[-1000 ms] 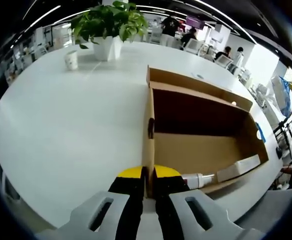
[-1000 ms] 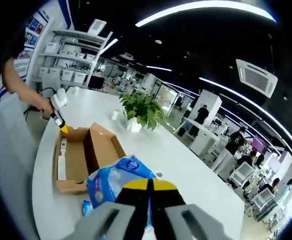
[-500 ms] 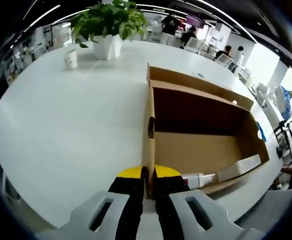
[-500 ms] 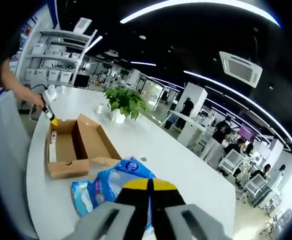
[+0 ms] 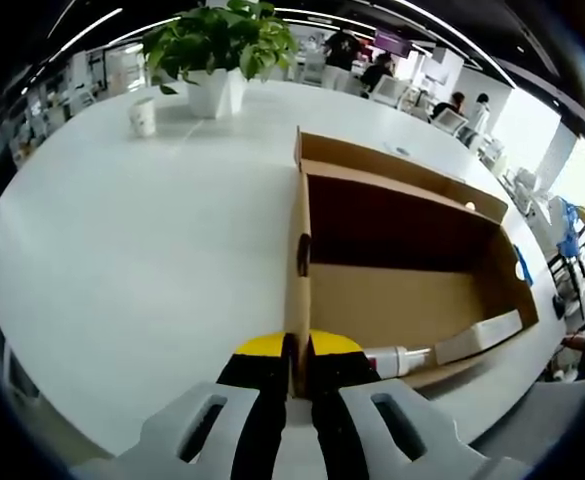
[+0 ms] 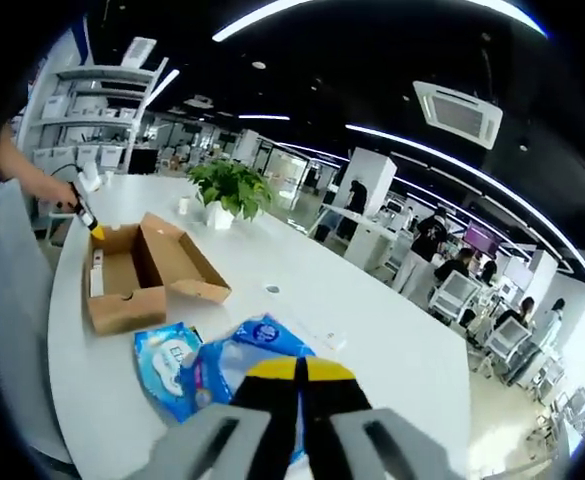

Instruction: Operate the shoe box by opening the lid, removing the specified soft item, and placing it in the target area until the item is outside and the box remains undamaged.

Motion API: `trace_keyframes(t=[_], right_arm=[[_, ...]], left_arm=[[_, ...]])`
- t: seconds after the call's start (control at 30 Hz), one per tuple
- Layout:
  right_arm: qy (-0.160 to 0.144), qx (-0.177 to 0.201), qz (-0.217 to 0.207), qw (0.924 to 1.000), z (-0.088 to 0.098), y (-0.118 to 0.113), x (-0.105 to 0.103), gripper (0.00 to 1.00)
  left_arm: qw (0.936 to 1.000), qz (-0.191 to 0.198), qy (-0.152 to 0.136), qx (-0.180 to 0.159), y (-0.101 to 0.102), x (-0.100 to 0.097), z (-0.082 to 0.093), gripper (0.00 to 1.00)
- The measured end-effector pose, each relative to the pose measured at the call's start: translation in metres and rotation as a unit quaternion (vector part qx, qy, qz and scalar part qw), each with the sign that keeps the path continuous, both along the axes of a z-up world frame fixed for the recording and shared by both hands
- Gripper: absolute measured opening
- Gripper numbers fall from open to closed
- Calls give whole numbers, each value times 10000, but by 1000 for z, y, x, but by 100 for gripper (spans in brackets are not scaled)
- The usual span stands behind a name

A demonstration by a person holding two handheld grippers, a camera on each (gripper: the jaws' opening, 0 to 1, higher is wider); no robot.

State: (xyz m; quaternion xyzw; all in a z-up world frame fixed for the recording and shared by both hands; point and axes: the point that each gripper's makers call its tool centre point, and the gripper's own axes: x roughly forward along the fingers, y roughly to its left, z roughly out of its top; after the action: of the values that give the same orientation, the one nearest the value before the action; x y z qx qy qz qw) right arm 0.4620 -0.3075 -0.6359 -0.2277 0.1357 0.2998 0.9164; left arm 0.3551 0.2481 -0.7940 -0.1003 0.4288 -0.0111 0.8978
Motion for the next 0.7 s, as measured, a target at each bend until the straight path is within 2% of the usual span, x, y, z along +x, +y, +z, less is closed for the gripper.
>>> trace_keyframes(t=[0.3, 0.7], right_arm=[[285, -46, -158, 9995, -37, -18, -9, 0], [887, -91, -464, 9949, -96, -37, -20, 0]], left_arm=[[10000, 7, -5, -4, -1, 0, 0, 4], [10000, 34, -13, -58, -1, 0, 0, 4]])
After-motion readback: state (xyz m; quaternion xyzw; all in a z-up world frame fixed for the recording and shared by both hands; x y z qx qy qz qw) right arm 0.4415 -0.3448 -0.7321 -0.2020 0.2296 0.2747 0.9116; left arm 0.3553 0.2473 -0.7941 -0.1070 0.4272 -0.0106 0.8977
